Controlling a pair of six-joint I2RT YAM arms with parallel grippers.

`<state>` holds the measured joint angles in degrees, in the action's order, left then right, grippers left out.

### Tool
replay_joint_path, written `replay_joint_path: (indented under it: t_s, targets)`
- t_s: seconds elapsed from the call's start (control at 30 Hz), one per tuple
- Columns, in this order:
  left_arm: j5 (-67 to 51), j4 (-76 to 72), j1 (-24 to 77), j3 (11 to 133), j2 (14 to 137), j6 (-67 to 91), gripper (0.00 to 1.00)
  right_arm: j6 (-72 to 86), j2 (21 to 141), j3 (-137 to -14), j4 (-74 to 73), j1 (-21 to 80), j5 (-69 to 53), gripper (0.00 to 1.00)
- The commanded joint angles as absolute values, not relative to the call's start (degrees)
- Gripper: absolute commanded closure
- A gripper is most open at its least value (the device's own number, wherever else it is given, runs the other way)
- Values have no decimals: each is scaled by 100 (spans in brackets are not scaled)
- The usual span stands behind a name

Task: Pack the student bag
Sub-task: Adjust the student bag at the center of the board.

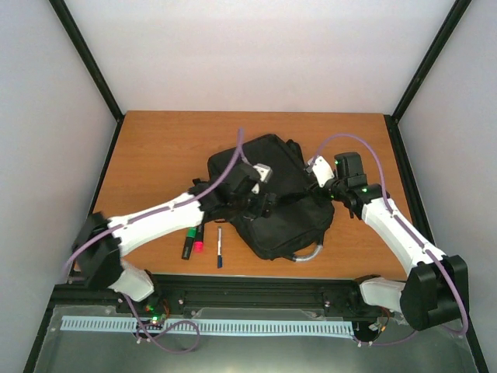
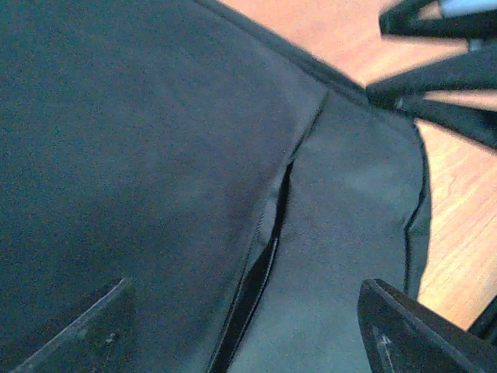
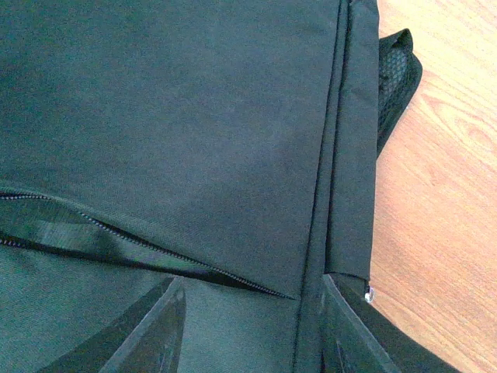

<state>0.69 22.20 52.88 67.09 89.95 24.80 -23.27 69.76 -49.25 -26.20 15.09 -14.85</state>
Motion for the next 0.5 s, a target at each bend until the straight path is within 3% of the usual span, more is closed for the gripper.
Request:
replay_joint_path:
  t_s: [0.0,0.17,0.47]
  targets:
    - [1117,2487,5198,6311,7855,3122,16,-2340,6847,-4831,-2599,1468,-1506,51]
    - [1545,2733,4574,5663,7122,3885,1,-2373,6892,-4870,-2640,1463,-1487,50]
    - [891,2048,3220,4944,7183,4673,0,-2430,6916,-4844,-2637,1461,-1394,48]
